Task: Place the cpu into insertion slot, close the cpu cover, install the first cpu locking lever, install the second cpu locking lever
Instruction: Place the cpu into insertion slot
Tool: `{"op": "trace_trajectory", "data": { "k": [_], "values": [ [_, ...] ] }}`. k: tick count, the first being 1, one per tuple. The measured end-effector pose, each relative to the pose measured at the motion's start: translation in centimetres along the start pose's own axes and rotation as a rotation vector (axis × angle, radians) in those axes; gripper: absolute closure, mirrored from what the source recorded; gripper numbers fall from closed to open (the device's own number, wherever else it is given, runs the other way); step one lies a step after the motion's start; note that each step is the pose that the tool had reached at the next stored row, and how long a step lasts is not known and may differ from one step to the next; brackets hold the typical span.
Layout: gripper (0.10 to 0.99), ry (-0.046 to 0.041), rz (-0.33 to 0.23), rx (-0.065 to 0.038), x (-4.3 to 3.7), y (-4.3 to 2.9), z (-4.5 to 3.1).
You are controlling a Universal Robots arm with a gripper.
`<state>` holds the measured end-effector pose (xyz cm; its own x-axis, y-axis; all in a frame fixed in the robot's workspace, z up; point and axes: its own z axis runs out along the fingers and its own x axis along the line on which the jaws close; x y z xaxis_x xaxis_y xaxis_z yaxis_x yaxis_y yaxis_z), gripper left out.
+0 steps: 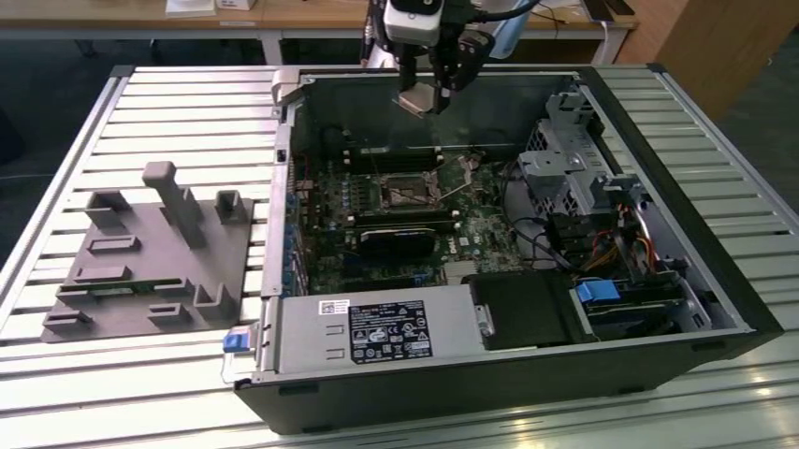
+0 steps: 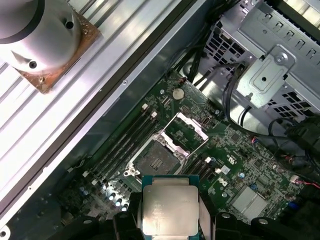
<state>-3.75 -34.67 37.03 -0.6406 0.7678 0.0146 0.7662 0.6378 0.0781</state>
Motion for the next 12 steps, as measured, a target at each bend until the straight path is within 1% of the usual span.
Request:
{"op": "trace_trajectory", "data": {
  "k": [12],
  "values": [
    [0.549,-0.0074,0.093,-0.001,0.05,0.03,0.10]
  ]
}}
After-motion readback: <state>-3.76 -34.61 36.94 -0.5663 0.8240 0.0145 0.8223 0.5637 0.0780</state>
